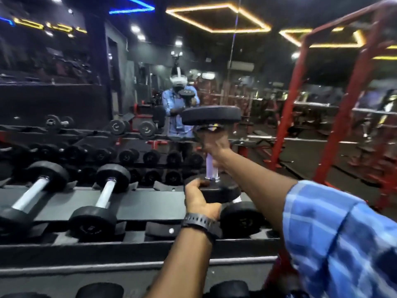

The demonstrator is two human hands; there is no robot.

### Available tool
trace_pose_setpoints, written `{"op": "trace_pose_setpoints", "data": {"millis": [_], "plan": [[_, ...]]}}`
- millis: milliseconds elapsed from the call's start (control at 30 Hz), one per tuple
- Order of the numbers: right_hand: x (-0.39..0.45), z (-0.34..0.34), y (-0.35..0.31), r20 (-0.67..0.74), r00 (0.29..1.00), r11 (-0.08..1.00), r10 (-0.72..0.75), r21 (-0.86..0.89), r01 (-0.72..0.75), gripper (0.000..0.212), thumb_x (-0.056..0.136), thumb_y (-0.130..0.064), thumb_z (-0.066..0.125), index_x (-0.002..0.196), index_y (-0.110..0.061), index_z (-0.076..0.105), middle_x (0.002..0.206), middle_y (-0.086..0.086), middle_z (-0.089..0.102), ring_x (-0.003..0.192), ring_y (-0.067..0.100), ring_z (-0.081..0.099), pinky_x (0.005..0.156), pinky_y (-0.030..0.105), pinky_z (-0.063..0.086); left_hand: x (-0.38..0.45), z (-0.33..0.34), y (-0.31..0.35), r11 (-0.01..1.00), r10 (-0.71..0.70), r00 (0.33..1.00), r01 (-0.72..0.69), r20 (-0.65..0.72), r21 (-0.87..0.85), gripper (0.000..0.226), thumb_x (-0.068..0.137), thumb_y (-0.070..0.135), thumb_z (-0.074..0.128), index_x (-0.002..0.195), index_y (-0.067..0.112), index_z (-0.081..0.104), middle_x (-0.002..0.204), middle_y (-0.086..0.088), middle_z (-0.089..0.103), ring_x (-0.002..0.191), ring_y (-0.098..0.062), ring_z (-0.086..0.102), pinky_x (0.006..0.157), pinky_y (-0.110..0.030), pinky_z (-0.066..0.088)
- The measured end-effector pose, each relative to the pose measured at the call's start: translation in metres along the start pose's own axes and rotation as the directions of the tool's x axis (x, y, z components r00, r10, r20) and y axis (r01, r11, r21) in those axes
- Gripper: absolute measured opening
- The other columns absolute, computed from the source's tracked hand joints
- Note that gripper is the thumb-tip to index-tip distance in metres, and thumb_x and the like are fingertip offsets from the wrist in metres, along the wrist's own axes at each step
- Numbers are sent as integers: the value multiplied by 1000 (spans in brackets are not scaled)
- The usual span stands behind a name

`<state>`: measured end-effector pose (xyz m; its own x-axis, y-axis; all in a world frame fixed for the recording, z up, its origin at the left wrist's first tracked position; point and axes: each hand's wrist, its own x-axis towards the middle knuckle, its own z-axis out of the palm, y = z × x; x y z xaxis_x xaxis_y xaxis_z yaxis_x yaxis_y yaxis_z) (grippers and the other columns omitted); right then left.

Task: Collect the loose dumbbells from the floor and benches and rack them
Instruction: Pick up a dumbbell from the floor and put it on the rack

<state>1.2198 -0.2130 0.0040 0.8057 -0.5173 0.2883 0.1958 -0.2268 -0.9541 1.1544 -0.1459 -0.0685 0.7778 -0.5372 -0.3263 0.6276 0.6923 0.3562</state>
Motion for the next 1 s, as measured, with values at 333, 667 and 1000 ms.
{"op": "trace_pose_setpoints", "data": {"millis": [333, 667, 1000], "plan": [[-27, -174, -83, -336, 918, 970, -210, -191, 152, 41, 73, -25, 64, 107, -2, 66, 101, 15, 74, 82, 26, 65, 72, 37, 53, -38, 103, -123, 994, -111, 941, 99, 319, 54, 27, 72, 4, 42, 88, 5, 64, 81, -12, 73, 85, -31, 61, 86, -41, 51], [39, -334, 53, -253, 965, 961, 63, -245, -127, 12, 91, -23, 57, 81, -17, 55, 90, 5, 67, 90, 23, 57, 78, 35, 48, 18, 130, -281, 966, -154, 988, 147, 17, 212, 22, 91, 6, 43, 69, 4, 48, 75, -14, 54, 67, -34, 54, 84, -44, 46], [111, -379, 220, -17, 861, 832, 508, -251, -495, 9, 80, -11, 65, 86, -6, 59, 74, 16, 57, 70, 30, 58, 65, 40, 47, 126, 124, -354, 934, -166, 962, 224, -219, 278, 16, 90, 10, 44, 84, 3, 57, 82, -20, 57, 73, -36, 55, 74, -44, 47]]}}
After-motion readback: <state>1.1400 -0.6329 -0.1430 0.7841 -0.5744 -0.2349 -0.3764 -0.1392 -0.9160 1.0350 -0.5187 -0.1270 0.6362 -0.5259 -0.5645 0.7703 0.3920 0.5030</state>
